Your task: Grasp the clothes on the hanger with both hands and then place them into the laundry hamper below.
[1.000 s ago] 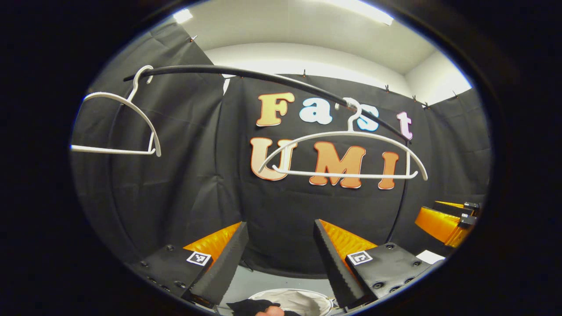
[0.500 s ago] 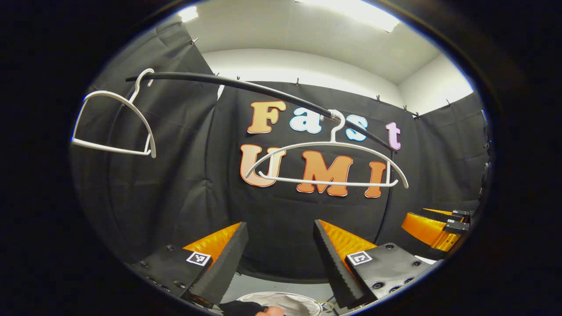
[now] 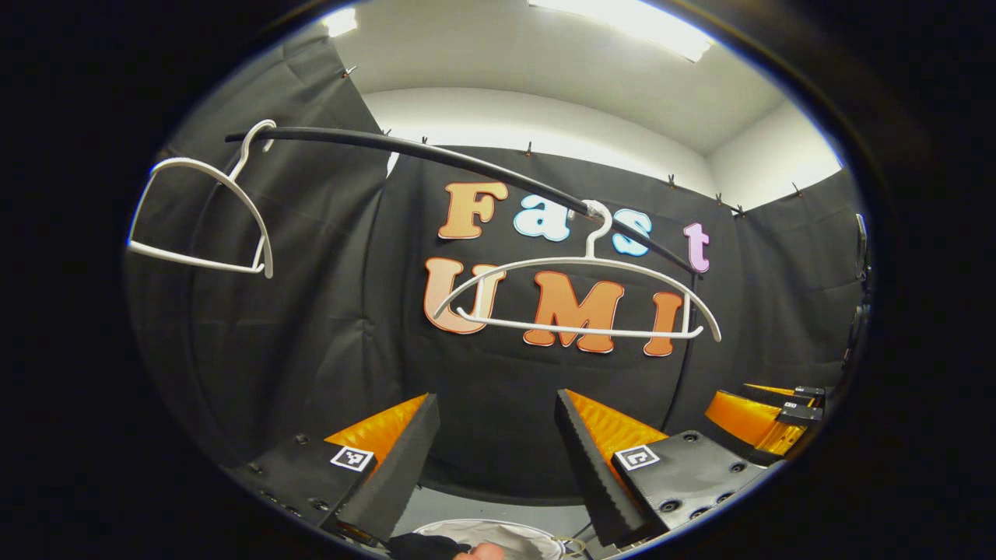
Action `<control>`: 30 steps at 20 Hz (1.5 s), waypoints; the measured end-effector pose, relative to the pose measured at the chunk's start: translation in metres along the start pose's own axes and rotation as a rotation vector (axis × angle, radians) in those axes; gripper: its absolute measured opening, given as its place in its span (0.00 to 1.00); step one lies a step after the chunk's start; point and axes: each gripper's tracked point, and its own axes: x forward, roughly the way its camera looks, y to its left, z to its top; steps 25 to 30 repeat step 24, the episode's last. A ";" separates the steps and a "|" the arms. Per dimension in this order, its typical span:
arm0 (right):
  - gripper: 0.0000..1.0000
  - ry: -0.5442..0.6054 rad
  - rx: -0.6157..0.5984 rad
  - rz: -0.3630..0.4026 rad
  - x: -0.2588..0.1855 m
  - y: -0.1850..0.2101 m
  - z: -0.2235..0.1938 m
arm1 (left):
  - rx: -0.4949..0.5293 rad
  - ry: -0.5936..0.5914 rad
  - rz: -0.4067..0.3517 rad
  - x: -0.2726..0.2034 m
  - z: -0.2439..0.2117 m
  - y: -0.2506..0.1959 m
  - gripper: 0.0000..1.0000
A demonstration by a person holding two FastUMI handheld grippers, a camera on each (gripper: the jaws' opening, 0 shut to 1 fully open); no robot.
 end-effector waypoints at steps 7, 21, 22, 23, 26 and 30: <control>0.93 0.013 -0.007 0.003 0.002 0.002 -0.005 | 0.002 -0.003 0.010 0.000 0.002 0.002 0.93; 0.93 0.020 -0.006 0.006 0.006 0.004 -0.008 | 0.000 -0.009 0.000 0.002 0.003 0.002 0.93; 0.93 0.020 -0.006 0.006 0.006 0.003 -0.008 | 0.000 -0.009 -0.002 0.002 0.002 0.001 0.93; 0.93 0.022 -0.005 0.006 0.007 0.003 -0.009 | 0.000 -0.009 -0.001 0.002 0.002 0.002 0.93; 0.93 0.023 -0.004 0.007 0.008 0.004 -0.008 | 0.000 -0.009 -0.002 0.002 0.002 0.001 0.93; 0.93 0.023 -0.004 0.007 0.008 0.004 -0.008 | 0.000 -0.009 -0.002 0.002 0.002 0.001 0.93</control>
